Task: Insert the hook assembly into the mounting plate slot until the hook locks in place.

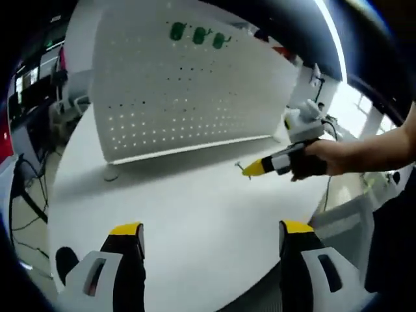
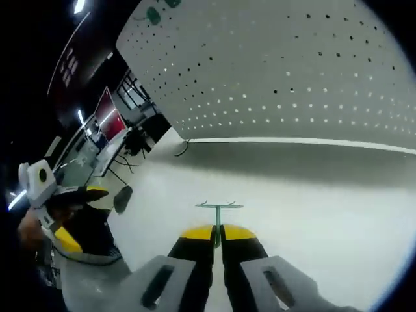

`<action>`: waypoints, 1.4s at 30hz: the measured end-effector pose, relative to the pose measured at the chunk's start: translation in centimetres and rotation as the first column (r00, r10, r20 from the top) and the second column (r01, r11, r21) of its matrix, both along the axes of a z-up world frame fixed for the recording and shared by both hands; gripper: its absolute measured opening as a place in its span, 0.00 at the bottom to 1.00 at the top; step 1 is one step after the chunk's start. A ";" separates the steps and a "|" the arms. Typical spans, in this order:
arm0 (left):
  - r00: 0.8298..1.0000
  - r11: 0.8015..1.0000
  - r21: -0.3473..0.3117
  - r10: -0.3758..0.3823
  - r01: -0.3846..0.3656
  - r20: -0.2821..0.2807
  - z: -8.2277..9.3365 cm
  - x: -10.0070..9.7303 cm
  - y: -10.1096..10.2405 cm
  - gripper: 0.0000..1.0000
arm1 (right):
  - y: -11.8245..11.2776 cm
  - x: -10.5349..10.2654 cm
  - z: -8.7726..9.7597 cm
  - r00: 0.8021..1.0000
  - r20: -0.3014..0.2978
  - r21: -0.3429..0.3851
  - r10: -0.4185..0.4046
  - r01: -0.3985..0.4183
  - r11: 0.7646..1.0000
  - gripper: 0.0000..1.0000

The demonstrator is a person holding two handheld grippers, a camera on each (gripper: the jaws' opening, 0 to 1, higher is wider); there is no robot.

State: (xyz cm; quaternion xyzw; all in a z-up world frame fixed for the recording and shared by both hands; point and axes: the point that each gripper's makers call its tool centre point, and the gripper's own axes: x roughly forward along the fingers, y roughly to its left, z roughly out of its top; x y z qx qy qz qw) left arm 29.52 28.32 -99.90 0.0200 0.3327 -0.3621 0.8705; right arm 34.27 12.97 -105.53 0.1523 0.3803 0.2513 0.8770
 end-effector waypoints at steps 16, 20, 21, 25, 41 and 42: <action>0.948 0.948 -0.099 -0.287 0.301 0.140 3.7 -1.0 -8.2 0.60 | 3.7 -7.7 8.3 0.988 -0.052 0.362 0.144 -0.115 0.925 0.00; 0.938 0.932 -0.151 -0.304 0.329 0.167 5.1 -1.3 -9.3 0.48 | 4.2 -8.7 8.5 0.983 -0.077 0.403 0.164 -0.120 0.907 0.00; 0.936 0.931 -0.152 -0.307 0.332 0.171 5.2 -1.2 -9.4 0.45 | 4.4 -8.9 8.5 0.982 -0.074 0.403 0.174 -0.130 0.906 0.00; 0.924 0.915 -0.166 -0.338 0.368 0.181 5.6 -1.7 -10.2 0.31 | 4.9 -9.6 8.7 0.978 -0.083 0.448 0.191 -0.135 0.884 0.00; 0.873 0.860 -0.206 -0.411 0.467 0.262 7.1 -3.5 -11.4 0.06 | 5.1 -9.8 10.2 0.974 -0.083 0.564 0.211 -0.129 0.816 0.00; 0.872 0.859 -0.205 -0.411 0.468 0.267 7.2 -3.4 -11.4 0.06 | 5.2 -9.8 10.3 0.973 -0.085 0.571 0.213 -0.128 0.811 0.00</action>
